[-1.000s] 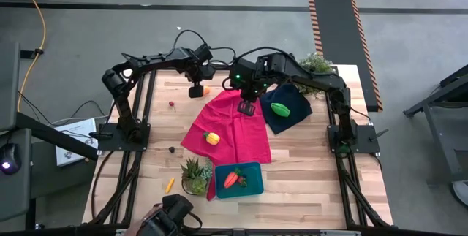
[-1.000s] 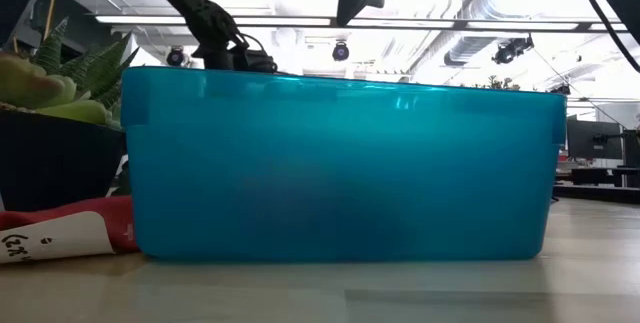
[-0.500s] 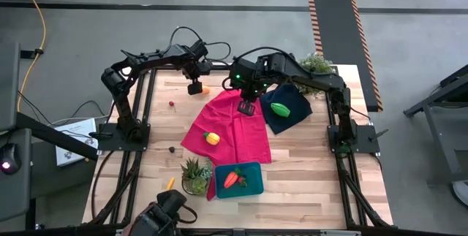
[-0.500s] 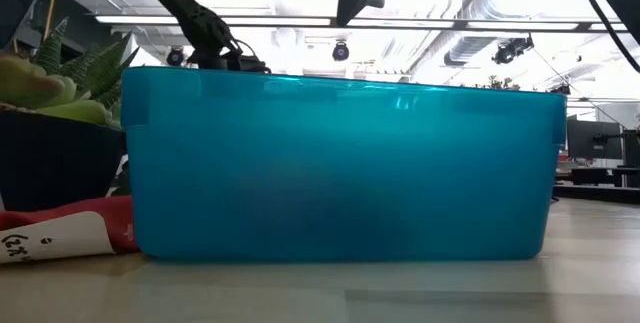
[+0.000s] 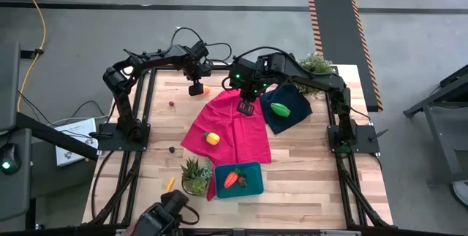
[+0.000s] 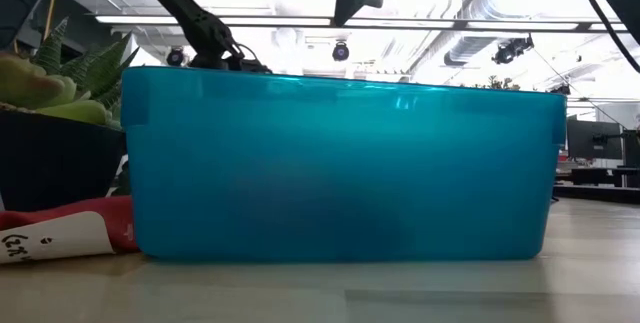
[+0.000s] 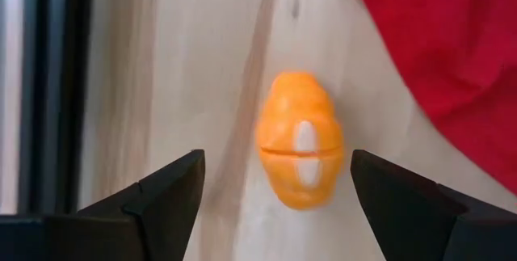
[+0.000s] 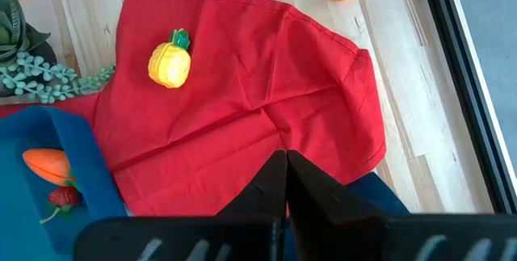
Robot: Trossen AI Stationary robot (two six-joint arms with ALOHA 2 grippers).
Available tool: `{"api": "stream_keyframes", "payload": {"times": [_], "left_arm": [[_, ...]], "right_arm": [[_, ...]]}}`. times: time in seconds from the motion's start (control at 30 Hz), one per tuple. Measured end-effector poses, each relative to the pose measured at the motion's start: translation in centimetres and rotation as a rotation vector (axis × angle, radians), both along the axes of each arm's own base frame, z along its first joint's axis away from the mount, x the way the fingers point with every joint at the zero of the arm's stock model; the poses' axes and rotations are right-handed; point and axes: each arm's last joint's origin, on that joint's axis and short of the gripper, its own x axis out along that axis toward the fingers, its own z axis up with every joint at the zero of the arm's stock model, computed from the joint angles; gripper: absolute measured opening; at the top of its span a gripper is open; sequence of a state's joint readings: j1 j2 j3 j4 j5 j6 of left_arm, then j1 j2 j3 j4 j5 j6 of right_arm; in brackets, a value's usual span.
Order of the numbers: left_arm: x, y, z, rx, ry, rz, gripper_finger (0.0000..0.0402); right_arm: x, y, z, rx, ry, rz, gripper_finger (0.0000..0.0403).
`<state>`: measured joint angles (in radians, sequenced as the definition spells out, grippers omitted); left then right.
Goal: Pick and placing Produce into tupperware
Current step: Put the yellow croissant into the blue bin
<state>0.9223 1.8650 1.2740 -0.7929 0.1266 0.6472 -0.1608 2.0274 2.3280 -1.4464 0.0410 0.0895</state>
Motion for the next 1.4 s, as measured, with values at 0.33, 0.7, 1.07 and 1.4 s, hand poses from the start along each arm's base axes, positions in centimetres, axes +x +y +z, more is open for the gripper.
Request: {"api": "stream_keyframes", "payload": {"times": [0.33,0.7,1.07,1.4], "left_arm": [[0.14,0.21,-0.77,0.006,0.029,0.001,0.0299],[0.29,-0.18,-0.87,-0.029,0.015,-0.063,0.0298],[0.34,-0.48,-0.90,-0.049,0.022,-0.082,0.0298],[0.33,-0.61,-0.90,-0.065,0.014,-0.104,0.0298]], "right_arm": [[0.00,0.00,0.00,0.000,0.000,0.000,0.0000],[0.00,0.00,0.00,-0.001,0.000,0.003,0.0000],[0.00,0.00,0.00,-0.005,0.001,0.010,0.0000],[0.00,-0.01,0.00,-0.008,0.002,0.017,0.0000]]}}
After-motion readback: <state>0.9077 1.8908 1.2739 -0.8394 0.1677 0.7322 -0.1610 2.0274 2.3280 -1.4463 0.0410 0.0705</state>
